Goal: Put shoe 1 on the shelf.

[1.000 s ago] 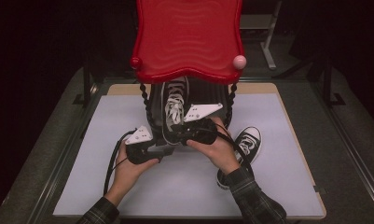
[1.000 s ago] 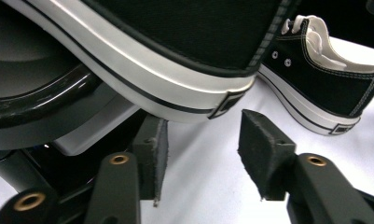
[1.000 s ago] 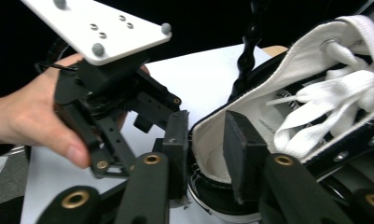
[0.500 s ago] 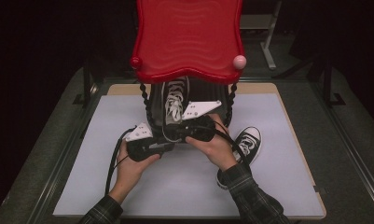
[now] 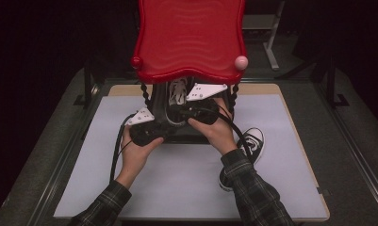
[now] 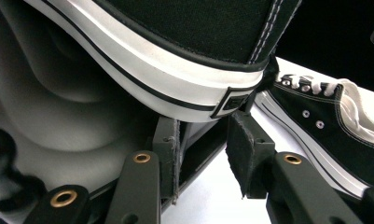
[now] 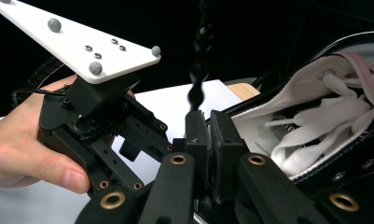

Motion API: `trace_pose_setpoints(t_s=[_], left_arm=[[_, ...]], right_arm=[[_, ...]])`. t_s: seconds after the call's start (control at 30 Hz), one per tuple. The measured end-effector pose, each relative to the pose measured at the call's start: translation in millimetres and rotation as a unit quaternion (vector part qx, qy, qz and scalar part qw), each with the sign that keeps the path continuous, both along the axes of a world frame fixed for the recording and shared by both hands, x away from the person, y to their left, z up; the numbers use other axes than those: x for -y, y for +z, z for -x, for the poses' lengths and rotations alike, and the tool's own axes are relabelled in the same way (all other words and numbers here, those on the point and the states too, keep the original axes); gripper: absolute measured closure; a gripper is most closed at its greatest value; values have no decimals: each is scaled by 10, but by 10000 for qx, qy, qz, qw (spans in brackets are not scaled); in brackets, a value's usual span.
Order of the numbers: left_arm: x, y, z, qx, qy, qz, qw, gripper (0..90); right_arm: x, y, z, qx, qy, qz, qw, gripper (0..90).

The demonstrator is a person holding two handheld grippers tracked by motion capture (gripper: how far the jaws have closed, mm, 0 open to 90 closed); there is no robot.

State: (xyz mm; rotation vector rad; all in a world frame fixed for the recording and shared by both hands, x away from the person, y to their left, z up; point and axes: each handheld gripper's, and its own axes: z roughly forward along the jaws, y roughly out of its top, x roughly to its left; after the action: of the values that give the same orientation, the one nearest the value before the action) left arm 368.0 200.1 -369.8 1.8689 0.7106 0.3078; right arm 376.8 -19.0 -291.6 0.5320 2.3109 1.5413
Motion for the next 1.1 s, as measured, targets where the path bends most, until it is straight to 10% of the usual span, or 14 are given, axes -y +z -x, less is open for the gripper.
trace_pose_setpoints(t_s=[0.67, 1.1], left_arm=[[-178, -157, 368, -3, -449, -384, 9983, 650], [-217, -164, 560, -61, -577, -481, 9972, 547]], right_arm=[[-1, -224, -30, -81, 8, 135, 9999, 860], [203, -178, 126, -328, -162, -62, 9993, 561]])
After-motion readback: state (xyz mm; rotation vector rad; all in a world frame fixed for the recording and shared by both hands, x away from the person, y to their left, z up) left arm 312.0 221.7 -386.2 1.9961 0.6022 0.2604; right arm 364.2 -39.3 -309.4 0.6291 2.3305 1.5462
